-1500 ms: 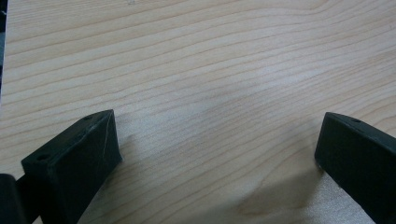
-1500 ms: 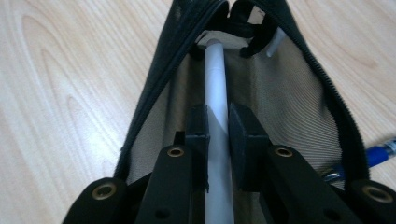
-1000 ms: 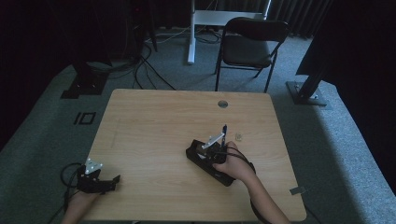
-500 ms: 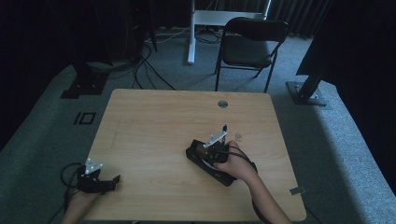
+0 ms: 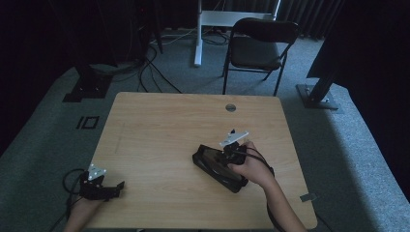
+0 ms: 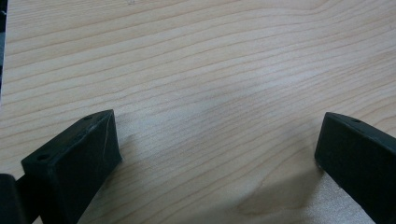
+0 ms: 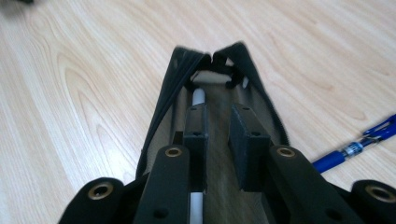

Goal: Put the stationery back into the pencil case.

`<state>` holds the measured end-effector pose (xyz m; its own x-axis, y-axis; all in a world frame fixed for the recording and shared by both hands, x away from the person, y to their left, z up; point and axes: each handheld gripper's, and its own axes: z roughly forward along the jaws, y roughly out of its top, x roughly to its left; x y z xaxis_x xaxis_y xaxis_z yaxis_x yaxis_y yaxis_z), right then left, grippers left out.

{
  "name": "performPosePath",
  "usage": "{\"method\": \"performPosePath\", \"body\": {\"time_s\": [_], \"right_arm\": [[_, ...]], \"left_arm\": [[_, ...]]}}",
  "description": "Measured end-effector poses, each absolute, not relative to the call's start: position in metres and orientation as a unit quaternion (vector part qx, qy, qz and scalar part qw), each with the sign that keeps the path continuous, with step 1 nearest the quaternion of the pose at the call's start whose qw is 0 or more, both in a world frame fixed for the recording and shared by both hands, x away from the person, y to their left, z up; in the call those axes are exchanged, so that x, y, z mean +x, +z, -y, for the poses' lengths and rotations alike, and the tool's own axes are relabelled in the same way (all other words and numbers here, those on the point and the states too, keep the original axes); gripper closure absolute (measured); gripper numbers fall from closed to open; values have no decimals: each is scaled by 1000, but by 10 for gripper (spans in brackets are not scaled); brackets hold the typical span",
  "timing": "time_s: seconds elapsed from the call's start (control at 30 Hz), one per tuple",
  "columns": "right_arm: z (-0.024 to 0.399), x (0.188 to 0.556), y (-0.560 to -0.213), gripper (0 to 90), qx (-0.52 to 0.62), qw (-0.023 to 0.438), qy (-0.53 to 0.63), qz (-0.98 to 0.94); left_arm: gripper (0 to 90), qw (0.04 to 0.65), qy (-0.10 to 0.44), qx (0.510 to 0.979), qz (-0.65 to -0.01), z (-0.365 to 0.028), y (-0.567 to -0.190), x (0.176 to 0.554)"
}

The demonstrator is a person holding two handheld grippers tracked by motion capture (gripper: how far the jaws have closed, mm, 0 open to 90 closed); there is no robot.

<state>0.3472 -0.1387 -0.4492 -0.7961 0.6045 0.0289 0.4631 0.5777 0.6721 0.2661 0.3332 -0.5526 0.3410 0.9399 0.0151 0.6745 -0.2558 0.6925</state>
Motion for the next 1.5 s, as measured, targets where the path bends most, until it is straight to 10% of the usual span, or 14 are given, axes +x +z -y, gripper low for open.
{"method": "performPosePath", "body": {"time_s": [1.5], "right_arm": [[213,388,-490,573,492,216,358,-763]], "left_arm": [[0,302,220,761,-531,-333,-553,266]]}}
